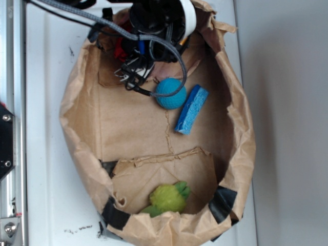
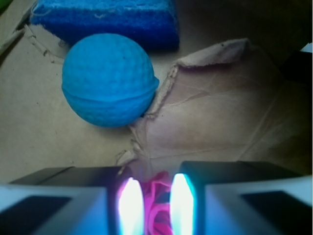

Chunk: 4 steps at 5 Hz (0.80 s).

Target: Grab the red paper.

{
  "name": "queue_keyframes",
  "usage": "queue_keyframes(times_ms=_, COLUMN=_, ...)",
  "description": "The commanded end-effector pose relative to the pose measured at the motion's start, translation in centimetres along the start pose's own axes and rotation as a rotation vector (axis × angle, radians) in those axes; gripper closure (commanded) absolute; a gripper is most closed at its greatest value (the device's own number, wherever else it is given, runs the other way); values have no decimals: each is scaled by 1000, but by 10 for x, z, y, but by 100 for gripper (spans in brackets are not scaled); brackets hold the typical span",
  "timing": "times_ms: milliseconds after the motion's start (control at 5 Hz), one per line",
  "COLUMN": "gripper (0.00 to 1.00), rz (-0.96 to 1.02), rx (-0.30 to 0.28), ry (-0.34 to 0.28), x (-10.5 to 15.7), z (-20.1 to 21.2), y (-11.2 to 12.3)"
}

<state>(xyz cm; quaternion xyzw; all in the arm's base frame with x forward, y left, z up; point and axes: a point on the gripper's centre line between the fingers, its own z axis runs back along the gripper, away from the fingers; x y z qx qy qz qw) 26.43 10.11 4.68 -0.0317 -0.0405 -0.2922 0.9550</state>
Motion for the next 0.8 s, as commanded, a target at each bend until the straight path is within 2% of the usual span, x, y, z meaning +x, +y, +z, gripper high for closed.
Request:
queue_keyframes(times_ms=0, gripper=100, rz=44, rx=-108, ry=-73, x=10, z=75, y=-6)
queue_keyframes(times_ms=200, gripper=100, rz=62, rx=-197, ry=-138, x=12, z=120, y=-15)
queue_keyframes(times_ms=400, gripper=100, rz=103, rx=-245, ry=-188, x=17, z=143, y=-24)
queue_keyframes(times_ms=600, gripper=100, rz=103, rx=-228, ry=-220, x=18, z=136, y=-29)
